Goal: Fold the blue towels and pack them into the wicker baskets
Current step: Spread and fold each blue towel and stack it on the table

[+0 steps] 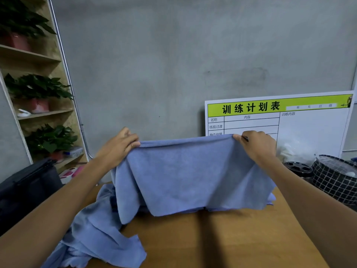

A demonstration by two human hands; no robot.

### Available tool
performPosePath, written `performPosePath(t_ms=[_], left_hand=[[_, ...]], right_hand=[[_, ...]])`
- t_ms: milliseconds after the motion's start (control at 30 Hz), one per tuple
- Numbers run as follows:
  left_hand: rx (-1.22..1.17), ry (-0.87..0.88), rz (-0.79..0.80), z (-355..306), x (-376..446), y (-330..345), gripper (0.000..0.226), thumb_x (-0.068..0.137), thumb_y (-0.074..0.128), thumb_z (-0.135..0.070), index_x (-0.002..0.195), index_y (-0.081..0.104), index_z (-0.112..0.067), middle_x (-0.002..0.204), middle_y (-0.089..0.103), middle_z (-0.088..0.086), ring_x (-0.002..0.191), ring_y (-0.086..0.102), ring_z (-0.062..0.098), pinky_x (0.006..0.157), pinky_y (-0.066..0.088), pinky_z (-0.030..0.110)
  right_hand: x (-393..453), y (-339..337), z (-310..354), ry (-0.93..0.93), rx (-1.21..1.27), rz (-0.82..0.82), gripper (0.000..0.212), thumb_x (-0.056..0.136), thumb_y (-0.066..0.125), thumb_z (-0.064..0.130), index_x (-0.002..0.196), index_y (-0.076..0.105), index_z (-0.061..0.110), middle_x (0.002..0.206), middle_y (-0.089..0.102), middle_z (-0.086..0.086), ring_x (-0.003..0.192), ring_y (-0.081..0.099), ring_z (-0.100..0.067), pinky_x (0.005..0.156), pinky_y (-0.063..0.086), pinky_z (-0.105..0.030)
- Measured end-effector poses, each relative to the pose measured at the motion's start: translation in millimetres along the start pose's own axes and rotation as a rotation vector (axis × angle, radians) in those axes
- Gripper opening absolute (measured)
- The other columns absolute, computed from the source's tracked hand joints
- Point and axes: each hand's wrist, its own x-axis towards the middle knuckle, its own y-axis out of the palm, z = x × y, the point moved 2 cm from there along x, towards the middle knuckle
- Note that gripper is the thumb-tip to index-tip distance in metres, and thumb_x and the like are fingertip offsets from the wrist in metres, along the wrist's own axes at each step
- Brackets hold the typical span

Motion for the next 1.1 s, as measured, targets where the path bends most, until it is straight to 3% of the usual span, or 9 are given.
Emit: performPosePath(t_ms=[167,267,367,467,700,833,967,1100], left_hand=[[0.074,0.065,-0.125,-3.8,0.6,-7.5,0.032,0.102,0.033,-0.055,0.092,0.040,-0.025,0.089,0.051,0.006,0.079,0.058,0.034,0.067,0.047,0.042],[0.174,0.020,-0.171,-11.4,-2.8,-18.5,0.028,0.102,0.043,-0.050,0.091,0.032,-0.027,0.087,0.064,0.012,0.079,0.066,0.037,0.061,0.042,0.039],[0.268,0.005,-0.221,-16.7,-11.6,-34.9,0.042,0.095,0.037,-0.067,0.086,0.036,-0.026,0.068,0.064,0.009,0.064,0.065,0.036,0.054,0.037,0.035],[0.296,0.048,-0.234,-22.2,-25.1,-53.4,0.051,0.090,0.028,-0.071,0.077,0.041,-0.023,0.058,0.058,0.006,0.057,0.060,0.034,0.051,0.039,0.033],[0.252,0.119,-0.261,-51.2,-53.1,-90.0,0.059,0.087,0.031,-0.073,0.065,0.045,-0.020,0.060,0.060,0.005,0.062,0.060,0.033,0.054,0.033,0.032],[0.225,0.117,-0.209,-66.5,-50.0,-103.5,0.069,0.083,0.026,-0.079,0.066,0.047,-0.015,0.065,0.061,0.006,0.067,0.058,0.032,0.056,0.037,0.035],[0.311,0.063,-0.169,-63.3,-39.8,-61.0,0.073,0.080,0.018,-0.082,0.076,0.051,-0.018,0.080,0.069,0.006,0.084,0.065,0.032,0.061,0.036,0.034],[0.283,-0.011,0.010,-48.9,-56.9,66.5,0.071,0.079,0.016,-0.083,0.083,0.054,-0.023,0.090,0.071,0.003,0.093,0.066,0.029,0.070,0.043,0.035]], right_hand=[[3.8,-0.8,-1.3,-0.008,-0.024,-0.010,0.062,0.098,0.039,0.063,0.062,0.048,0.013,0.059,0.047,-0.002,0.064,0.048,-0.032,0.057,0.035,-0.032],[1.3,-10.5,-2.7,0.000,-0.010,-0.031,0.065,0.096,0.040,0.066,0.060,0.046,0.012,0.059,0.048,-0.003,0.063,0.048,-0.032,0.058,0.037,-0.032],[-2.8,-28.0,-5.0,0.003,0.021,-0.080,0.065,0.094,0.043,0.067,0.059,0.046,0.012,0.056,0.048,-0.003,0.062,0.049,-0.032,0.057,0.035,-0.031],[-11.1,-49.3,-13.3,-0.005,0.058,-0.126,0.068,0.091,0.044,0.070,0.057,0.047,0.012,0.055,0.050,-0.004,0.062,0.052,-0.034,0.056,0.033,-0.030],[-37.0,-98.9,-38.8,-0.024,0.099,-0.205,0.072,0.083,0.050,0.076,0.055,0.044,0.010,0.054,0.052,-0.005,0.061,0.052,-0.033,0.057,0.033,-0.031],[-29.9,-125.1,-50.8,-0.047,0.057,-0.182,0.076,0.079,0.053,0.079,0.058,0.047,0.007,0.056,0.053,-0.007,0.063,0.053,-0.033,0.058,0.039,-0.031],[-15.0,-97.7,-63.2,-0.058,-0.080,-0.046,0.075,0.072,0.046,0.088,0.057,0.052,0.014,0.064,0.057,-0.007,0.074,0.060,-0.035,0.068,0.045,-0.034],[-24.3,7.4,-95.4,-0.052,-0.166,0.145,0.081,0.062,0.029,0.099,0.063,0.058,0.024,0.083,0.069,-0.008,0.087,0.066,-0.032,0.076,0.051,-0.034]])
